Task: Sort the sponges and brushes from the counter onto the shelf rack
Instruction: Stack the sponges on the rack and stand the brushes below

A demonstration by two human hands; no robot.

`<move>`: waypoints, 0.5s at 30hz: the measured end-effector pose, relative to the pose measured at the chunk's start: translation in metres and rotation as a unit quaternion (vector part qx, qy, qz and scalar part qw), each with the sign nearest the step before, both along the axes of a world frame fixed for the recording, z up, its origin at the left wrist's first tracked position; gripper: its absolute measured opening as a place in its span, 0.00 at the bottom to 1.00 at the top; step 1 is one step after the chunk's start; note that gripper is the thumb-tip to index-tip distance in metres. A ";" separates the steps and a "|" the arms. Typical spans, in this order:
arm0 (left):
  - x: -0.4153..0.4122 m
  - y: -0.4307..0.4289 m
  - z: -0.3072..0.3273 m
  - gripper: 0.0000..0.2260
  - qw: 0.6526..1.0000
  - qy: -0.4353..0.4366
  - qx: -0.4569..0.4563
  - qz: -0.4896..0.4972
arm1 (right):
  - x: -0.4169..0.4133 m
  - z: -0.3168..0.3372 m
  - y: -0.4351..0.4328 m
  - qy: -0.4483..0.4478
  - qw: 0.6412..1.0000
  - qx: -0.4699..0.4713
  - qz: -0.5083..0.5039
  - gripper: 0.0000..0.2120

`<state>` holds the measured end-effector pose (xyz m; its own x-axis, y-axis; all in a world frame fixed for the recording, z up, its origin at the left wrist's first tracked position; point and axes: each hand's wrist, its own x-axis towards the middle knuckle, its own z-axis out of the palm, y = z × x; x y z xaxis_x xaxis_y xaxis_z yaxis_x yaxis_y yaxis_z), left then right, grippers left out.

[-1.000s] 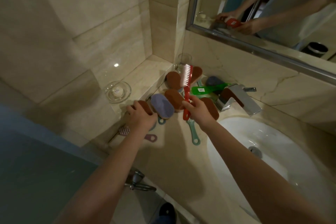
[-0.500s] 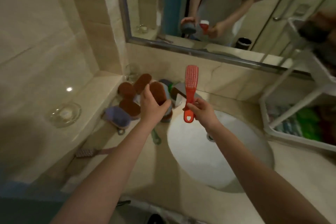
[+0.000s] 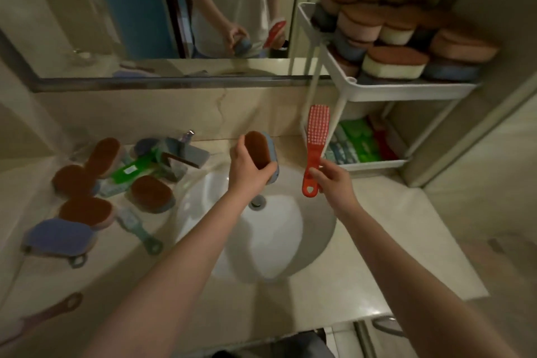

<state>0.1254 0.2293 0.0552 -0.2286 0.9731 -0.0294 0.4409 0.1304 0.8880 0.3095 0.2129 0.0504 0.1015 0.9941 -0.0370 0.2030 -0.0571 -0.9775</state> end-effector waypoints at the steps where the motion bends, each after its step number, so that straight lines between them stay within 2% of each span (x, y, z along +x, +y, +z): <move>1: 0.012 0.002 -0.001 0.42 1.000 -0.002 0.000 -0.008 | 0.013 -0.002 0.000 0.006 1.000 -0.002 -0.009 0.08; 6: 0.074 0.009 -0.003 0.43 0.999 0.016 0.001 -0.044 | 0.076 -0.014 0.008 0.008 0.999 -0.020 -0.045 0.09; 13: 0.136 0.016 -0.008 0.41 0.995 0.047 0.005 -0.083 | 0.140 -0.032 0.040 -0.019 0.994 -0.089 -0.059 0.17; 15: 0.149 0.019 -0.009 0.41 0.994 0.050 0.012 -0.092 | 0.158 -0.035 0.057 -0.035 0.992 -0.106 -0.059 0.16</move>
